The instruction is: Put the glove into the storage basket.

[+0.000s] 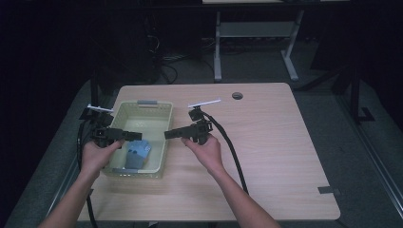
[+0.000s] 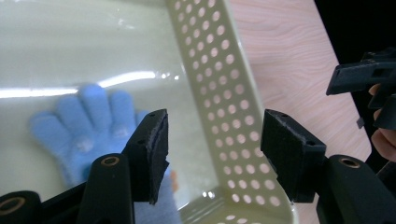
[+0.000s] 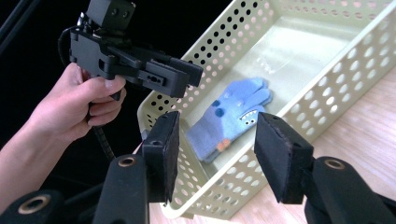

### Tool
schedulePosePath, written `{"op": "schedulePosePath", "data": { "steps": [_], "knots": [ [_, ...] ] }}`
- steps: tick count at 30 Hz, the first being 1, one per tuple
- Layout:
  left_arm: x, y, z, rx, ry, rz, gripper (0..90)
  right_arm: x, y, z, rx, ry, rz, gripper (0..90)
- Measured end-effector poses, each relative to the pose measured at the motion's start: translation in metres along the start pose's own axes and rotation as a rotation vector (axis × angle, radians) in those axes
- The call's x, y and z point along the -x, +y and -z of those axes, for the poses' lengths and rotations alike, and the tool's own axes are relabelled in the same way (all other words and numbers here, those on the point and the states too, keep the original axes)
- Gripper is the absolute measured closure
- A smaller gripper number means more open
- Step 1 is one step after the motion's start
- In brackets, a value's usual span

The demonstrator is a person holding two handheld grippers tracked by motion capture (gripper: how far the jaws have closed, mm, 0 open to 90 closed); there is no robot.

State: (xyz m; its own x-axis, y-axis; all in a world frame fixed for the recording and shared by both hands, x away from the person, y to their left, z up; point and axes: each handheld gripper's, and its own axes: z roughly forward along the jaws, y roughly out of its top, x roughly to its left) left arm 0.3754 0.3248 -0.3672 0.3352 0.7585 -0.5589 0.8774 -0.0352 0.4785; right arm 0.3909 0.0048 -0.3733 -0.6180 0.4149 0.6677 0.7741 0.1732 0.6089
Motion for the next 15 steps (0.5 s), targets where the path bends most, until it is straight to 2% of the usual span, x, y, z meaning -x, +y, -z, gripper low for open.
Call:
{"op": "schedulePosePath", "data": {
  "steps": [6,15],
  "knots": [
    [0.011,0.0,-0.002,0.022,-0.008,-0.008,41.1,0.003,-0.003,0.012,-0.001,0.0,0.004,48.3],
    [0.028,0.002,-0.007,0.032,-0.032,-0.046,39.4,0.007,-0.007,0.03,0.023,-0.004,-0.003,46.5]
  ]
}}
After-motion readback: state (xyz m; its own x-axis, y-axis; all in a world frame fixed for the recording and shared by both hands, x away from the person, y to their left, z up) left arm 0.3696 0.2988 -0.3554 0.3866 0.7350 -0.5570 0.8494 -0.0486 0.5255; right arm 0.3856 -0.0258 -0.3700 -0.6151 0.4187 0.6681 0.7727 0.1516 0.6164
